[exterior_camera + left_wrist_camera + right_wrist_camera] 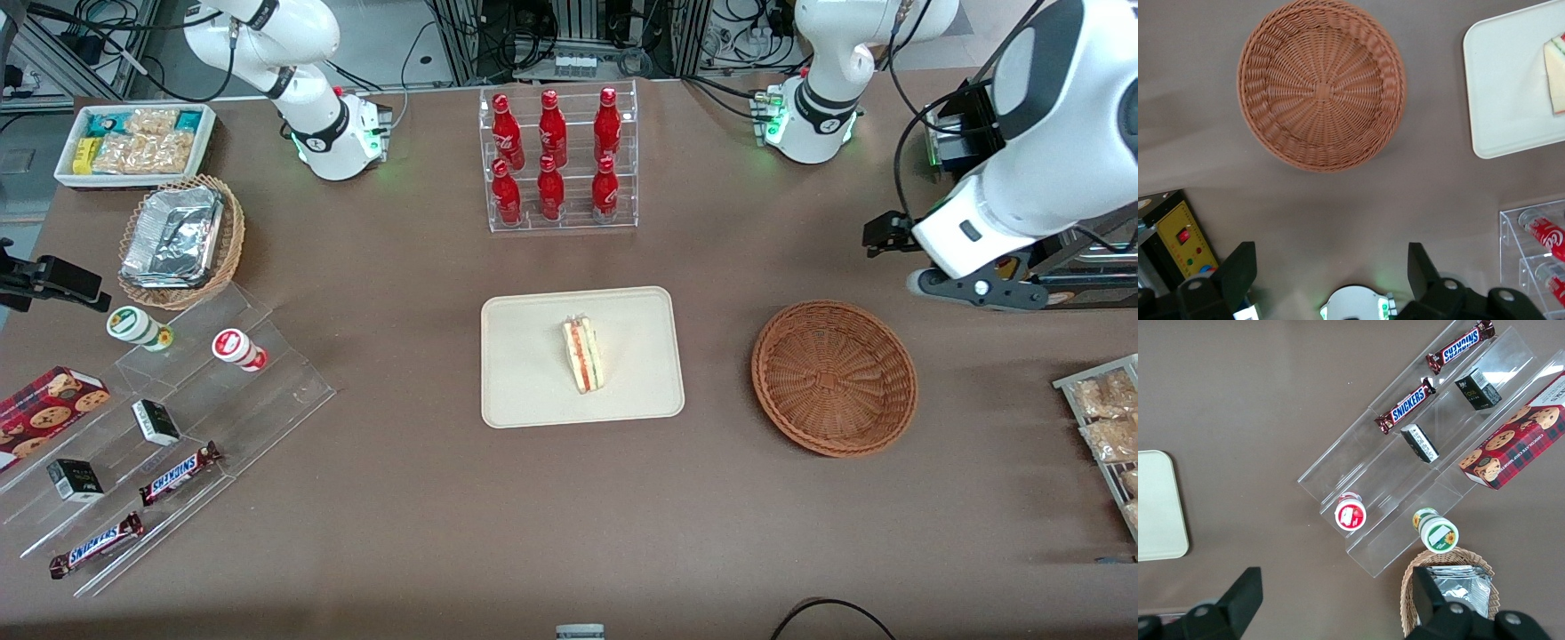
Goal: Place sandwich from basket to tray
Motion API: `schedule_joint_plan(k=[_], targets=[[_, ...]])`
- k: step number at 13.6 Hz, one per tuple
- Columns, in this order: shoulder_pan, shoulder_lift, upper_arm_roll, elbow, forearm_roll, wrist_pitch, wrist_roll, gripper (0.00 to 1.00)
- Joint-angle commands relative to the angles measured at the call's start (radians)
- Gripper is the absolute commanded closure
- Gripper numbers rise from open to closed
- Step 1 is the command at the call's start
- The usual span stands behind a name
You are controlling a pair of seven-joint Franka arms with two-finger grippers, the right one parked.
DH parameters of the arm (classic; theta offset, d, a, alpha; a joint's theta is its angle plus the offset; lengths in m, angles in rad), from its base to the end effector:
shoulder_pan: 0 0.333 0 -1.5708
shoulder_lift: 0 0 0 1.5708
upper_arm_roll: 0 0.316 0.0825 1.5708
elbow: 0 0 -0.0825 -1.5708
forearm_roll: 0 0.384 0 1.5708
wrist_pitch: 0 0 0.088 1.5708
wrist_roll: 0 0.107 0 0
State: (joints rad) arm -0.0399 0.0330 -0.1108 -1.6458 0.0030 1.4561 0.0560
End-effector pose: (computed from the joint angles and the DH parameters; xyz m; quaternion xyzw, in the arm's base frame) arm 0.5397 -0.0807 0.5630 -0.9885 0.1027 0.1109 0.0049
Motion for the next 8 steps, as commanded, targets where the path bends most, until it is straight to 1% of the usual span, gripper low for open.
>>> schedule_joint_plan(k=[1,3,5,8], targets=[[0.112,-0.056,-0.05,-0.002,0.002,-0.061,0.105,0.0],[0.11,-0.056,-0.006,0.049,-0.001,-0.106,0.1,0.0],[0.109,-0.056,0.02,0.061,-0.011,-0.123,0.097,0.0],[0.107,-0.061,0.026,0.057,-0.012,-0.109,0.088,0.0]])
